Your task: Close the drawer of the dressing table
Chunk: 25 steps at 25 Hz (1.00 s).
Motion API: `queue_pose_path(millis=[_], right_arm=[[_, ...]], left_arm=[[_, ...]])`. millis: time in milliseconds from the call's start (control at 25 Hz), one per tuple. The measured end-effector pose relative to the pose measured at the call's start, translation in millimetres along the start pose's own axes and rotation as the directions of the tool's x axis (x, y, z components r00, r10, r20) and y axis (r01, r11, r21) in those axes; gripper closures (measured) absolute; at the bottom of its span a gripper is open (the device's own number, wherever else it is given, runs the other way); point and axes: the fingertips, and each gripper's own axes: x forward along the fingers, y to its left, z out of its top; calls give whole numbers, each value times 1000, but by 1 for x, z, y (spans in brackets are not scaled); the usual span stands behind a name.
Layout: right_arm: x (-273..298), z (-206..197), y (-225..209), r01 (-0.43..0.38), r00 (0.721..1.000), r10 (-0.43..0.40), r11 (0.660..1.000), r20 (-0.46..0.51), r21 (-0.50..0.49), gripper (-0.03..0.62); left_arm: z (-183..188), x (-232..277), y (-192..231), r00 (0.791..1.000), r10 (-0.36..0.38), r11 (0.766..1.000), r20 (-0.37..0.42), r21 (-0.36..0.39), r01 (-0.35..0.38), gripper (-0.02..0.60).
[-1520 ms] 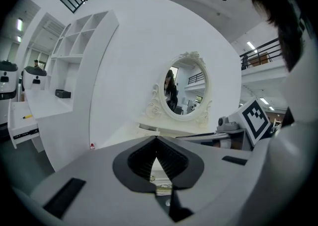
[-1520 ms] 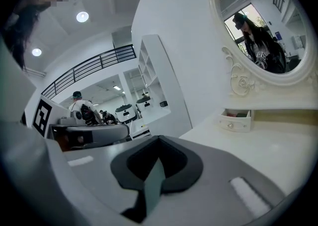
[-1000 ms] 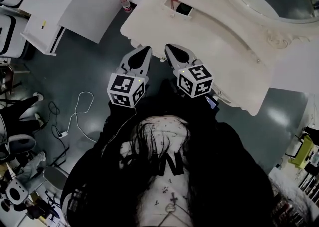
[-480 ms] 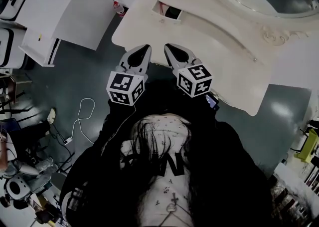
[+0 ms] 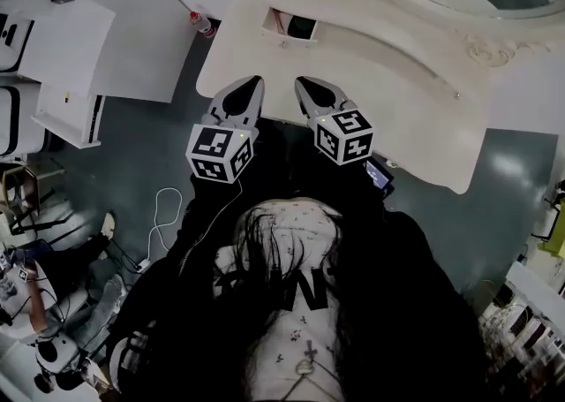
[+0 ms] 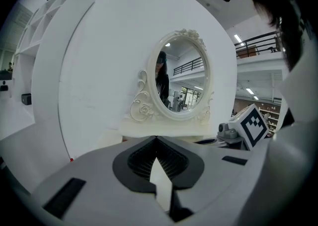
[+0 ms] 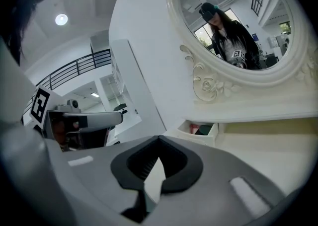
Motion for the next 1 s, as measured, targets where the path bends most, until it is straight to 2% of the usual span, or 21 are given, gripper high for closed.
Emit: queue_pose_path(millis=[400,800,880,1000], right_arm=[[63,-5,-27,137,990,-136,989,-21,45,585],[109,-33,-59,289,954,-281,954,-104,75,585],[116,-40,-64,313,944,-301,947,-133,79,532],[125,-49,-68,338,930,-322,939,-178,63,526]], left_arm=[[12,38,58,992,-112,993,-65,37,115,586],[25,62,96,968,-231,968,-103,81,239,586],[29,65,102,963,-247,962,-104,94,257,586],[37,71,111,959,-264,955,-99,109,274,586]])
